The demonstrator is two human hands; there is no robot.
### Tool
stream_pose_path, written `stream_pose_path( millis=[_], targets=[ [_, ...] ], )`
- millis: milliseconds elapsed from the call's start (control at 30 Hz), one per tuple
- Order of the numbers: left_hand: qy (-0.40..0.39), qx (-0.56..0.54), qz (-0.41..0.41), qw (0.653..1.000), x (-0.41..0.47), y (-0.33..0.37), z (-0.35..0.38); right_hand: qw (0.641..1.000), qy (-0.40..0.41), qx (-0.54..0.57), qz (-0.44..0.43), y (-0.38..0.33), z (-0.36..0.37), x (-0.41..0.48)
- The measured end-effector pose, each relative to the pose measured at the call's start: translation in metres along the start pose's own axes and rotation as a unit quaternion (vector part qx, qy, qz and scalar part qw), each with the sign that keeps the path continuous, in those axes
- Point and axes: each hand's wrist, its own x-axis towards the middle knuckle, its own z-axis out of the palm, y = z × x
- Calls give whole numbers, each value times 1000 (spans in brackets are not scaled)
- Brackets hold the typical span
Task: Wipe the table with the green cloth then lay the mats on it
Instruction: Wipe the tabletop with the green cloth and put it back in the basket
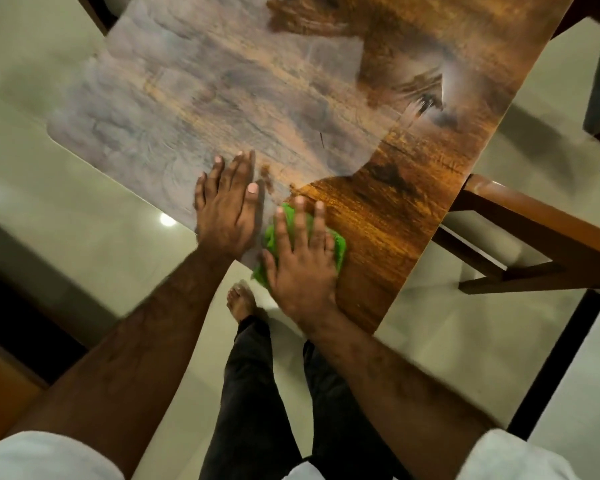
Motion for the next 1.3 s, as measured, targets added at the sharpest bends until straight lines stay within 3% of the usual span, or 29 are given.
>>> stream_pose_path(
  millis=[100, 200, 400, 533, 600, 733, 867, 933, 1033, 1167, 1233, 1300],
  targets=[
    [-30, -12, 2, 999, 5, -2, -10, 997, -25, 18, -75, -41, 3, 20],
    [-54, 21, 36, 998, 20, -18, -28, 996, -25, 7, -91, -22, -1, 17],
    [-47, 104, 49, 992, 67, -80, -54, 989, -5, -6, 147, 64, -26, 21],
    [-32, 95, 73, 992, 73, -94, -53, 970, 34, 3, 243, 42, -26, 70],
    [-22, 93, 67, 993, 73, -94, -52, 976, 31, 0, 215, 0, -19, 90],
    [-22, 91, 62, 994, 74, -93, -55, 997, 6, 8, 76, -88, 3, 76],
    [-22, 91, 72, 993, 72, -93, -56, 1000, -16, 2, 18, -91, 13, 27],
    [-16, 88, 71, 993, 71, -94, -57, 998, -23, -4, 51, -68, 8, 12],
    [-7, 86, 77, 993, 70, -95, -56, 984, -16, -7, 179, -16, -9, 17],
    [7, 93, 83, 992, 71, -96, -53, 943, 42, 25, 329, 39, -30, 89],
    [10, 97, 79, 992, 72, -95, -52, 936, 58, 24, 348, 29, -35, 132],
    [10, 98, 77, 992, 72, -94, -52, 950, 60, 15, 305, -8, -32, 159]
  ],
)
